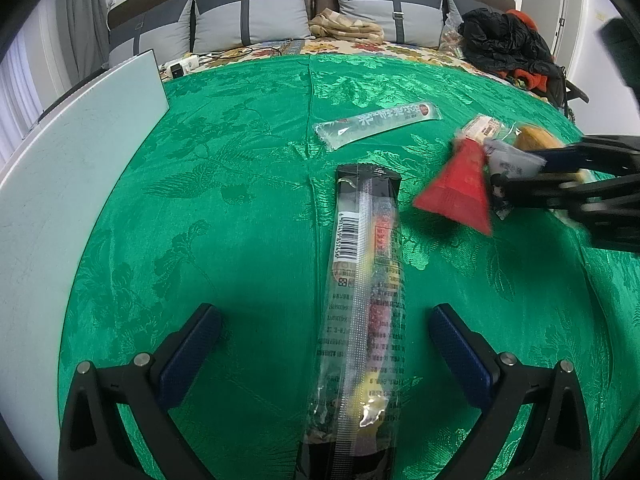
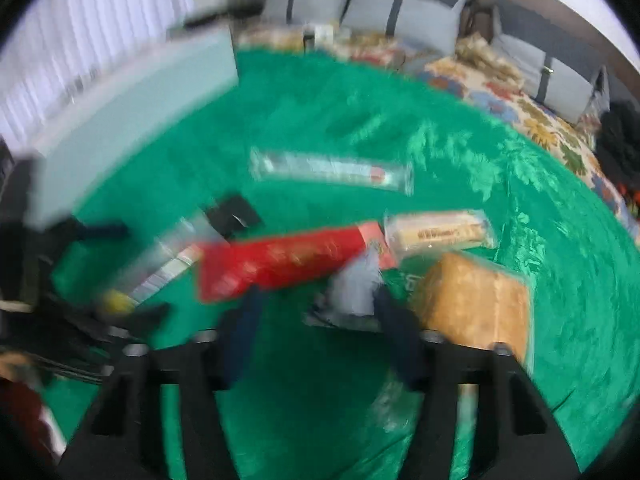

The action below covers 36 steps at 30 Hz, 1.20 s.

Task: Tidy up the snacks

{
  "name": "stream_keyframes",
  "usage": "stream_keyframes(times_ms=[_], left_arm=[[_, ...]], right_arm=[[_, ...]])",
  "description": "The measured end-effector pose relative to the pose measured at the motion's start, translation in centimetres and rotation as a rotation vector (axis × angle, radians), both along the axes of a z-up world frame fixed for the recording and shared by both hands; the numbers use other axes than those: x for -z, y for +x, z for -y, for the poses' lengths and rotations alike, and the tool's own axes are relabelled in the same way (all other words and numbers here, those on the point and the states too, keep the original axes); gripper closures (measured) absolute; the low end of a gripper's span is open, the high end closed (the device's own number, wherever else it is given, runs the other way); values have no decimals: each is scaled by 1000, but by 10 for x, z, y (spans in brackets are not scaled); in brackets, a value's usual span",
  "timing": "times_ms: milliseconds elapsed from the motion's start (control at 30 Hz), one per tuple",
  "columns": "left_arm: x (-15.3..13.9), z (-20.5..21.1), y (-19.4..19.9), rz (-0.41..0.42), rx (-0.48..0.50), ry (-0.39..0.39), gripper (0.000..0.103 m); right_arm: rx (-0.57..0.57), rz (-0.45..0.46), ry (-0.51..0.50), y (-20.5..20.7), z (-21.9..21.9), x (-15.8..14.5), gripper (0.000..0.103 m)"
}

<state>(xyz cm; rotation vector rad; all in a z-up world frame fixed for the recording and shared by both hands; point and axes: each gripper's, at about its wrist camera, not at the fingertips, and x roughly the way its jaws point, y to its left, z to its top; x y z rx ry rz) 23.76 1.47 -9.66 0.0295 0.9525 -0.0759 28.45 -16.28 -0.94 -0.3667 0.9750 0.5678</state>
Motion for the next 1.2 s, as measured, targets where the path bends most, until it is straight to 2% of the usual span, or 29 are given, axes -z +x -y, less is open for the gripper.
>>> stream_keyframes(times_ms=[33,67,100,233,267,333,533,667,767,800,867,933,1100,1200], left_arm=[[0,0,0,0,0,0,0],[0,0,0,0,0,0,0],[0,0,-1,0,0,0,0],[0,0,0,0,-1,1,0],[0,0,0,0,0,1,0],[0,0,0,0,-1,0,0],[0,0,0,0,-1,0,0],[0,0,0,0,-1,0,0],[0,0,0,0,-1,0,0],[0,0,0,0,-1,0,0],[0,0,-1,0,-1,0,0],[0,0,-1,0,-1,0,0],[0,0,-1,0,-1,1,0],[0,0,-1,1,-1,1,0]], right_arm=[[-2,6,-39,3,-2,5,56],[-3,10,-59,3,-3,9,65],[4,18,-73,4,-3,10,68],[45,15,-42,-1,4,3,77],[53,22,-29,-7,7,-1,82],[70,34,29,-22,15,-14,87],[163,10,237,-74,55,-35,91],[268,-24,405,-110,95,-26,93],[373,-57,468,-124,124,3,84],[404,-71,466,-126,130,10,67],[444,-96,446,-126,137,21,38],[447,-73,456,-125,139,19,37],[432,-34,385,-122,127,20,35],[436,-26,386,-123,131,19,36]])
